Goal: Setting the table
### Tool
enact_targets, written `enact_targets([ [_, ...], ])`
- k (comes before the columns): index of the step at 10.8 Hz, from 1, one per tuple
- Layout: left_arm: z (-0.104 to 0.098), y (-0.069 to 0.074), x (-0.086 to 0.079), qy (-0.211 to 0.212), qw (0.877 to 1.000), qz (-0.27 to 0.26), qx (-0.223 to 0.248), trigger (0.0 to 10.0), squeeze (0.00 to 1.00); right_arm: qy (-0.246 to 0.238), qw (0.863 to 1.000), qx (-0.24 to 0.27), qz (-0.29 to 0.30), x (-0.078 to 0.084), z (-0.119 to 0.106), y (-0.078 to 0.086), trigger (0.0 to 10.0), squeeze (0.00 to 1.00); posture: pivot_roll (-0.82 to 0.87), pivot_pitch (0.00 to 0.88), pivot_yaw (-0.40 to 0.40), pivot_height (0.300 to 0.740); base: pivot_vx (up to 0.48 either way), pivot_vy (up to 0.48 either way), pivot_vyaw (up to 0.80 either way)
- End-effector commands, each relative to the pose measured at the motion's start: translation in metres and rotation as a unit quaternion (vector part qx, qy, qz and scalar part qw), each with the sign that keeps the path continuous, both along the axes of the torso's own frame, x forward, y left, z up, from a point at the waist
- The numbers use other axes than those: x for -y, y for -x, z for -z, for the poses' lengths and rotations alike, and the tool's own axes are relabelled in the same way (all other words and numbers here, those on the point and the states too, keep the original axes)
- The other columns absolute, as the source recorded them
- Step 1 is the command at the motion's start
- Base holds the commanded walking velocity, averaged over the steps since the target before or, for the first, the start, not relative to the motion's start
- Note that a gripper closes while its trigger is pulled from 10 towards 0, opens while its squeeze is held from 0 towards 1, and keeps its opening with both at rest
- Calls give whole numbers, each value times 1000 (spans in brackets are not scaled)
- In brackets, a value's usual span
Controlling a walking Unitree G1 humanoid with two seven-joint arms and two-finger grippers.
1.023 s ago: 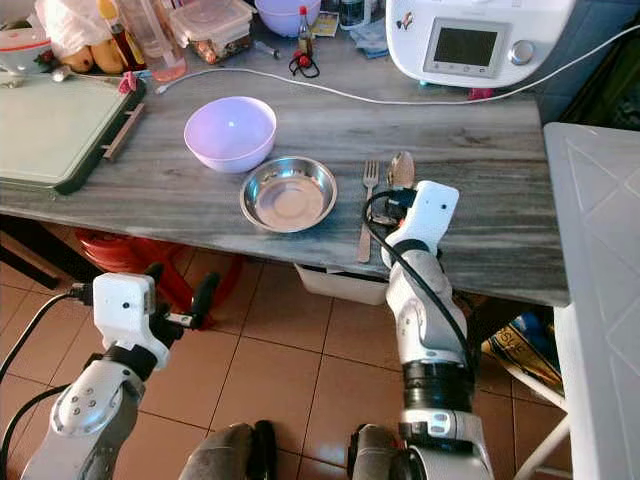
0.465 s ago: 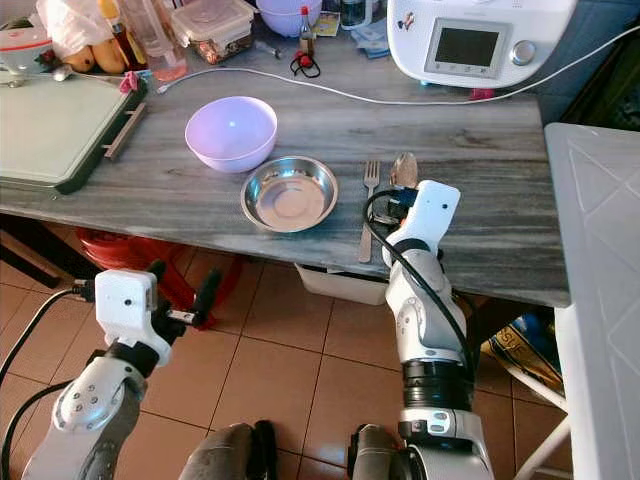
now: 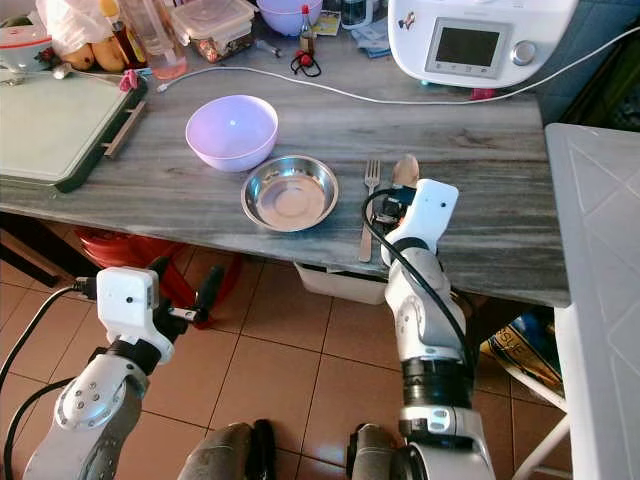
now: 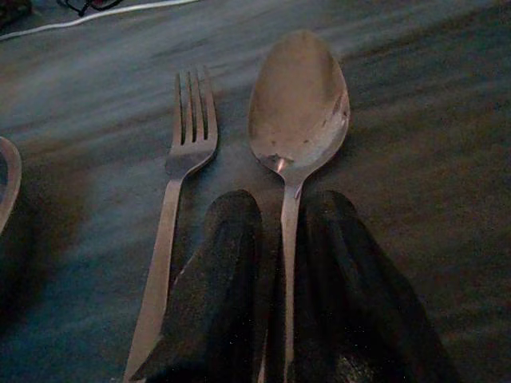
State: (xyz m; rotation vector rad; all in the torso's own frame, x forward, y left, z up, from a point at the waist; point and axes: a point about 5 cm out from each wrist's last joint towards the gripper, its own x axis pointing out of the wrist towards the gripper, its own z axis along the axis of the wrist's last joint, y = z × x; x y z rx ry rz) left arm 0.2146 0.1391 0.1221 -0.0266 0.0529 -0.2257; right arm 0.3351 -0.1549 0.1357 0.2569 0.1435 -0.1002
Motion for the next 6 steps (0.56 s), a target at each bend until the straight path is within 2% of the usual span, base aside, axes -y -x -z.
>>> enact_targets([
  [1, 4, 0, -1, -1, 1000, -3, -9, 10000, 0, -1, 1000, -23, 2, 3, 9, 1, 10000, 1000, 48, 178, 71, 740, 0, 0, 0],
  [4, 3, -1, -2, 0, 1000, -11, -6, 10000, 0, 22, 1000, -3, 3, 12, 2, 7, 10000, 1000, 46, 169, 63, 740, 0, 0, 0],
  [6, 6, -4, -6, 7, 999, -33, -15, 10000, 0, 50, 998, 23, 3, 20, -3, 26, 10000, 1000, 39, 153, 55, 740, 0, 0, 0],
])
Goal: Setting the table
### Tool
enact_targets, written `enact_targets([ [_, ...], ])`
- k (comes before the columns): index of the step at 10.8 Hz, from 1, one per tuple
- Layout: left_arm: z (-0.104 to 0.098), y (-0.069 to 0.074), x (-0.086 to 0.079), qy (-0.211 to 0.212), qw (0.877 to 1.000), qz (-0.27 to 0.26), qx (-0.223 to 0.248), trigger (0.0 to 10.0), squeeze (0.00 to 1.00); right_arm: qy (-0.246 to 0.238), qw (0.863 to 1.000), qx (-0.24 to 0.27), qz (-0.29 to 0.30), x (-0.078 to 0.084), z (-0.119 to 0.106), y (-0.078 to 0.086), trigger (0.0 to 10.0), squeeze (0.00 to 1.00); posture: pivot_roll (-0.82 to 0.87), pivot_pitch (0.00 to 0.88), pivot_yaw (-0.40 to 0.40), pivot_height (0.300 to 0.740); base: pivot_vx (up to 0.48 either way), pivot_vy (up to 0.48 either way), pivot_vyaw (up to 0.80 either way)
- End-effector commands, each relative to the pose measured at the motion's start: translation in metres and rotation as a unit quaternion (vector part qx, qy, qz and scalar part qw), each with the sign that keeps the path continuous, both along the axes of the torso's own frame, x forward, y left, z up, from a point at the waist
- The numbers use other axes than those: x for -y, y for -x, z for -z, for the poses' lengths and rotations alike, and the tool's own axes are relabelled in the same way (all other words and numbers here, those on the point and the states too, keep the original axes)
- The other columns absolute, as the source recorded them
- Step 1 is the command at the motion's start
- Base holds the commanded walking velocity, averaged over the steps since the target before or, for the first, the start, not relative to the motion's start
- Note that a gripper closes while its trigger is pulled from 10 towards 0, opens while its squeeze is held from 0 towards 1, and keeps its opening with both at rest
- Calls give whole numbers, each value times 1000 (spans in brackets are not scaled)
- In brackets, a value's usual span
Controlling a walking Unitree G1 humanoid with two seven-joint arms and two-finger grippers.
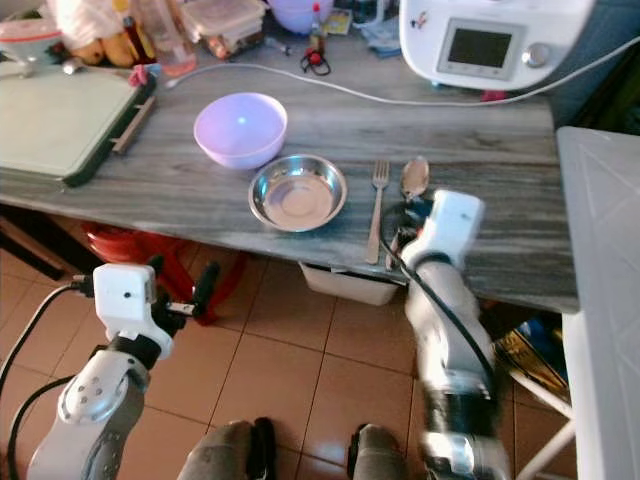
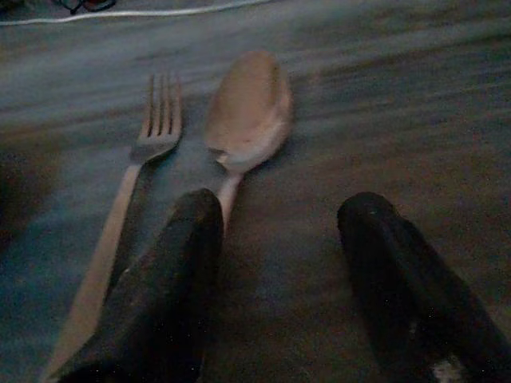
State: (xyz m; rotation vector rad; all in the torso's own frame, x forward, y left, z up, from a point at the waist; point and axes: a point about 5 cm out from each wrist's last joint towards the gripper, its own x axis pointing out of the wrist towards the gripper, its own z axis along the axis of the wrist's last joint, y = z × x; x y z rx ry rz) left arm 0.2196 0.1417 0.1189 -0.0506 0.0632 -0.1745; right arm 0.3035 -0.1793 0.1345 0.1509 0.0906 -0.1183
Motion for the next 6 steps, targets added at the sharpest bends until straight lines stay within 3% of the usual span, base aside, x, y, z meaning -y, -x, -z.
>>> enact_targets([
  [1, 4, 0, -2, -3, 1000, -6, -9, 10000, 0, 8, 1000, 15, -10, -3, -5, 3, 10000, 1000, 31, 142, 52, 740, 0, 0, 0],
  [2, 5, 0, -2, -3, 1000, -7, -9, 10000, 0, 14, 1000, 21, -12, -3, -6, 6, 10000, 1000, 28, 137, 51, 740, 0, 0, 0],
  [4, 7, -4, -2, 3, 1000, -9, -5, 10000, 0, 63, 995, 68, -31, -8, -12, 30, 10000, 1000, -3, 82, 45, 740, 0, 0, 0],
  [6, 7, -9, 0, 3, 1000, -5, 4, 10000, 0, 75, 993, 82, -42, -12, -14, 34, 10000, 1000, -14, 61, 43, 740, 0, 0, 0],
])
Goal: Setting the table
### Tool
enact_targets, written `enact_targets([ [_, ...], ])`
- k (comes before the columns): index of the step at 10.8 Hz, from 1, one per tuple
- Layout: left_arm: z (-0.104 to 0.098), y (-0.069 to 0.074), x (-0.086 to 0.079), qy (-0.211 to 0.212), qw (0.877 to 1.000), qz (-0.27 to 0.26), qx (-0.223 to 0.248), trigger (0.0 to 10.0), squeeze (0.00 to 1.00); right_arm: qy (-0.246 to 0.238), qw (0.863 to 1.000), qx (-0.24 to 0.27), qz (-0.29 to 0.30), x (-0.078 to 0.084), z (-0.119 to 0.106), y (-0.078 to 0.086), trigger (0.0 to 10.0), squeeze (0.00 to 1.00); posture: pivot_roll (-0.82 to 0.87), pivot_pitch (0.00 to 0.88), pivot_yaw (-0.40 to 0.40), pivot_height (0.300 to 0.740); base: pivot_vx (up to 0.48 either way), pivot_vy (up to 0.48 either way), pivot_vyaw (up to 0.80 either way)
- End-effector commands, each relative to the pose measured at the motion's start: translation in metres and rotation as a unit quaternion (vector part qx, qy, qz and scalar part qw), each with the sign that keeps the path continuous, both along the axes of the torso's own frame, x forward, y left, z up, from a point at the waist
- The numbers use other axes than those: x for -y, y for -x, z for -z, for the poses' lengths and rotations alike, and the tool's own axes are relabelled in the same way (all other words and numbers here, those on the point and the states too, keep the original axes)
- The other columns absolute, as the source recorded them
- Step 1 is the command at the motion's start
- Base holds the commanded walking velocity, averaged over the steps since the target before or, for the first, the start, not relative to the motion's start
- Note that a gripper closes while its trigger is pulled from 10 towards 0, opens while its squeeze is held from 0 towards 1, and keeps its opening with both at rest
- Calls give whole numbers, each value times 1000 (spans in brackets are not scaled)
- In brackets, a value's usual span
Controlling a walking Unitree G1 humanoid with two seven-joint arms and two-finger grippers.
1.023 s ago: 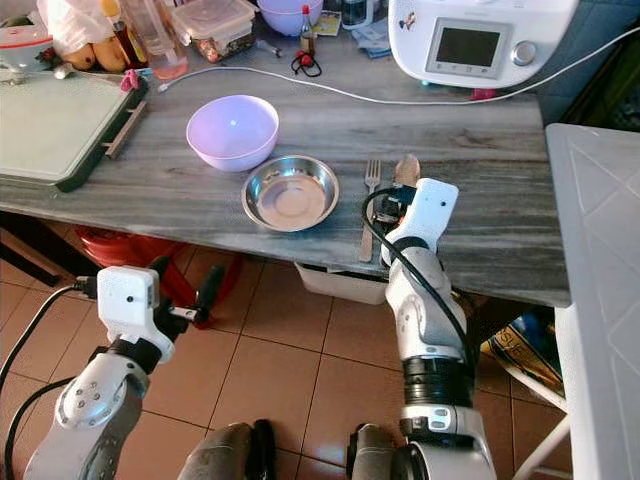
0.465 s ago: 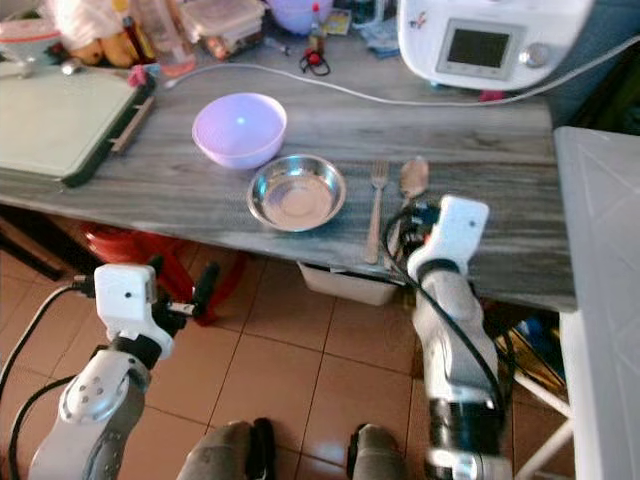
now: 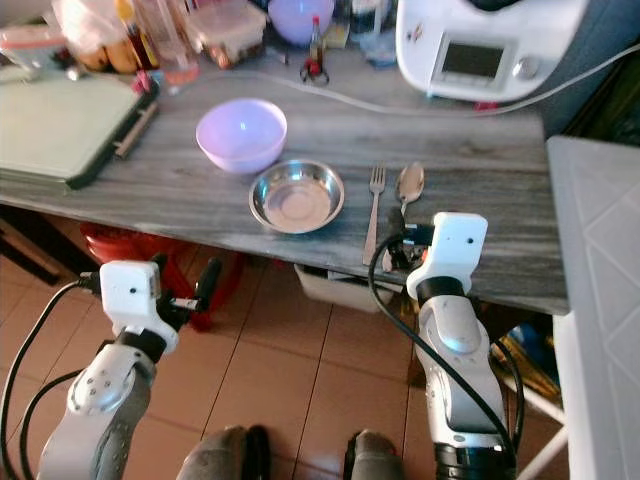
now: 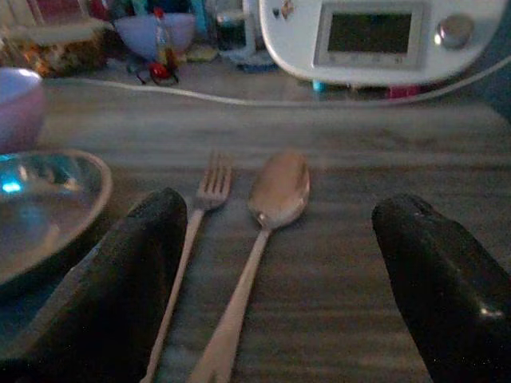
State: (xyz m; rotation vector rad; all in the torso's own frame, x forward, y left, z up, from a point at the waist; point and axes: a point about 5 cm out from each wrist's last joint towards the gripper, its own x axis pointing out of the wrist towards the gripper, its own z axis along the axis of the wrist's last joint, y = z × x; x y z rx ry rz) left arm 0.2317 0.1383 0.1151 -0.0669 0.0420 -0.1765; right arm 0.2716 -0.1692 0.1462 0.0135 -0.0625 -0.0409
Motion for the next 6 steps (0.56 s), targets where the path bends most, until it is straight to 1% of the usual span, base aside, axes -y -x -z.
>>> enact_targets([
  [1, 0, -3, 1, 1, 1000, -3, 3, 10000, 0, 1, 1000, 0, -5, -1, 0, -1, 10000, 1000, -22, 44, 37, 740, 0, 0, -563],
  [2, 1, -4, 1, 2, 1000, -3, 5, 10000, 0, 3, 1000, -2, -4, -1, 1, 0, 10000, 925, -24, 41, 35, 740, 0, 0, -800],
  [3, 1, -5, 2, 4, 1000, -4, 7, 10000, 0, 5, 1000, -2, -4, 0, 1, 0, 10000, 820, -26, 37, 32, 740, 0, 0, -800],
  [4, 2, -6, 2, 6, 1000, -5, 8, 10000, 0, 7, 1000, -2, -5, 2, 1, -2, 10000, 420, -28, 35, 28, 740, 0, 0, -800],
  [5, 2, -6, 2, 6, 1000, -6, 8, 10000, 0, 7, 1000, -3, -5, 2, 1, -2, 10000, 345, -28, 36, 27, 740, 0, 0, -506],
  [6, 2, -6, 2, 6, 1000, -7, 9, 10000, 0, 7, 1000, -4, -5, 2, 2, -2, 10000, 153, -28, 35, 25, 740, 0, 0, 0],
])
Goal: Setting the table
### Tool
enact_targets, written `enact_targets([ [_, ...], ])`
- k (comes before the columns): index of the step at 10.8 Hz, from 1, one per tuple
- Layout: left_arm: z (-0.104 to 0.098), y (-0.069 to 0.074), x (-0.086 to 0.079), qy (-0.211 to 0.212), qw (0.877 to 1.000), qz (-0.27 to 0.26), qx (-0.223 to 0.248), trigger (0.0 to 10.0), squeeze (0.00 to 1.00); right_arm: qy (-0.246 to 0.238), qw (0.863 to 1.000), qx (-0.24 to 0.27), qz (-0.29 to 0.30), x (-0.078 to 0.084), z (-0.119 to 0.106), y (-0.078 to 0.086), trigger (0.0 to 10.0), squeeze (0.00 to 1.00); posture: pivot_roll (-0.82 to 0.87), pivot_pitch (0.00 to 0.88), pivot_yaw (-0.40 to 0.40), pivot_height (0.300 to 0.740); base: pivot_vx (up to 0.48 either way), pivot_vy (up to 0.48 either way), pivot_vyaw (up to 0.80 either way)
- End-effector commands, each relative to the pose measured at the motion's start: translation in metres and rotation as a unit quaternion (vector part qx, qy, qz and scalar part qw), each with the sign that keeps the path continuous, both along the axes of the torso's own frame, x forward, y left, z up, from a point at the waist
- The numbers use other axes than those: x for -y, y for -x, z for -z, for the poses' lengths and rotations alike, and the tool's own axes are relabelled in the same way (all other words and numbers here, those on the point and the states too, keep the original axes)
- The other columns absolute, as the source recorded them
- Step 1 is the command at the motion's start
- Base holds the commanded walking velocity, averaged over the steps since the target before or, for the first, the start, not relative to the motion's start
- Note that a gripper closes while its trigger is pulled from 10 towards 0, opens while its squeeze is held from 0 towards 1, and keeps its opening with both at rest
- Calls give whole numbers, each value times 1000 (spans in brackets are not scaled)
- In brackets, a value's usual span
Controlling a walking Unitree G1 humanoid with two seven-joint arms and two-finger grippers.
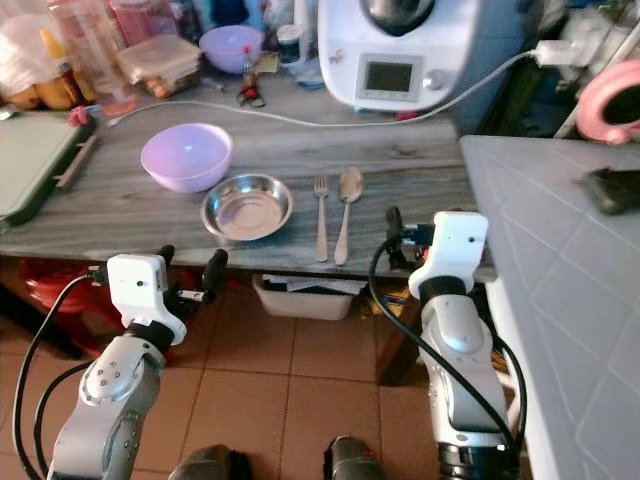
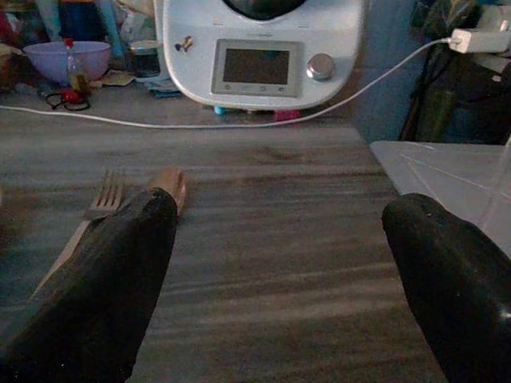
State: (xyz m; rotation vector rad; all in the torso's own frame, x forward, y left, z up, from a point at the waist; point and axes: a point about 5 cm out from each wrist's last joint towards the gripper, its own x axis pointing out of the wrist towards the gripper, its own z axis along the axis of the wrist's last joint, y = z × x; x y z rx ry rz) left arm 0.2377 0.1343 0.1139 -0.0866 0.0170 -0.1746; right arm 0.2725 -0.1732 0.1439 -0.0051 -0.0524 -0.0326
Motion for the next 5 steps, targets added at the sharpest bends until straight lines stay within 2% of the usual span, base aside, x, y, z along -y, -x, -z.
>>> enact_targets([
  [1, 2, 0, -2, -5, 1000, -6, -2, 10000, 0, -1, 1000, 0, -4, -2, 0, -1, 10000, 51, -29, 37, 24, 740, -266, 0, 0],
  [2, 2, 0, -2, -5, 1000, -7, -2, 10000, 0, -1, 1000, 0, -5, -2, 0, -1, 10000, 0, -30, 37, 24, 740, -266, 0, 0],
  [4, 3, 0, -2, -5, 1000, -8, -2, 10000, 0, 0, 1000, -3, -10, -3, 1, -1, 10000, 0, -32, 42, 23, 740, 0, 0, 0],
  [5, 4, 0, -2, -5, 1000, -8, -3, 10000, 0, 0, 1000, -3, -10, -3, 1, -1, 10000, 0, -32, 45, 24, 740, -255, 0, 0],
])
